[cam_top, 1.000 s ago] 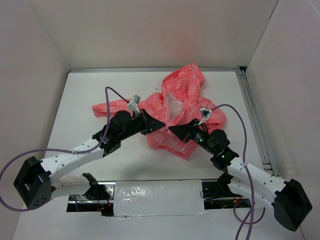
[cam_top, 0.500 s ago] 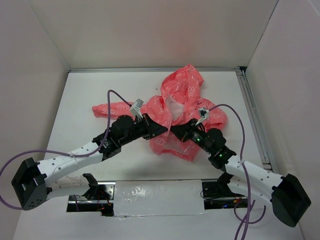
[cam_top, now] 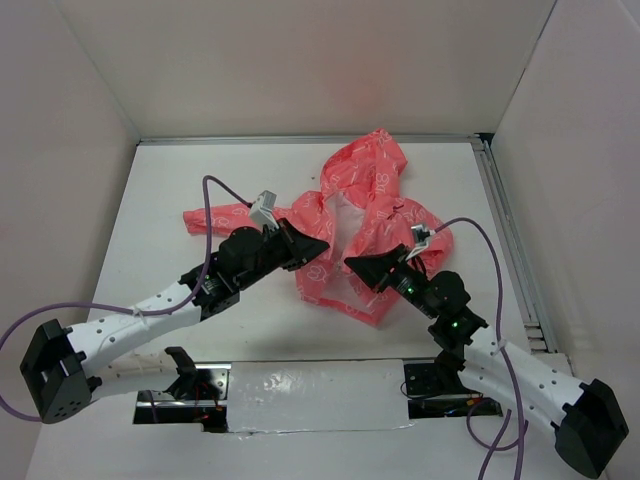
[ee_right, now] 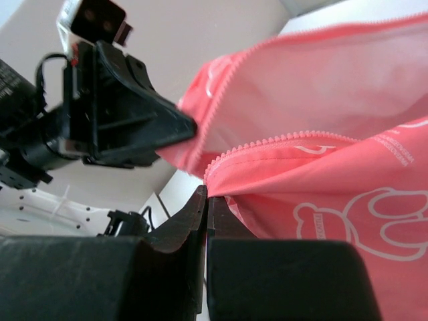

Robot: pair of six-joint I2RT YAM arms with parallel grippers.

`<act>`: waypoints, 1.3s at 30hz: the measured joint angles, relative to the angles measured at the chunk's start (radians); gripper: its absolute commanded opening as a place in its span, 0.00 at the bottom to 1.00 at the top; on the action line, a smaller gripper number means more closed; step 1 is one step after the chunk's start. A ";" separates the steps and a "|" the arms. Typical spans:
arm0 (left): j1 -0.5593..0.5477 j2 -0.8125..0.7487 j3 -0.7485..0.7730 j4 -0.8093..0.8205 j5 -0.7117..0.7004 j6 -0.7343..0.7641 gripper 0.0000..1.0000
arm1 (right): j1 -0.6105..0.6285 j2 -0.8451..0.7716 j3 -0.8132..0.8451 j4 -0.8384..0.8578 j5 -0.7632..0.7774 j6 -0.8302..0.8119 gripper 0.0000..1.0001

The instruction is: Zip up the jacket

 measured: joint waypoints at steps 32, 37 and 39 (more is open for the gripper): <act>-0.012 0.029 -0.005 0.102 0.033 -0.001 0.00 | 0.000 0.021 -0.048 0.100 -0.048 0.055 0.00; -0.012 0.029 -0.005 0.102 0.033 -0.001 0.00 | 0.000 0.031 -0.046 0.119 -0.048 0.060 0.00; -0.012 0.029 -0.005 0.102 0.033 -0.001 0.00 | 0.000 0.032 -0.045 0.122 -0.047 0.060 0.00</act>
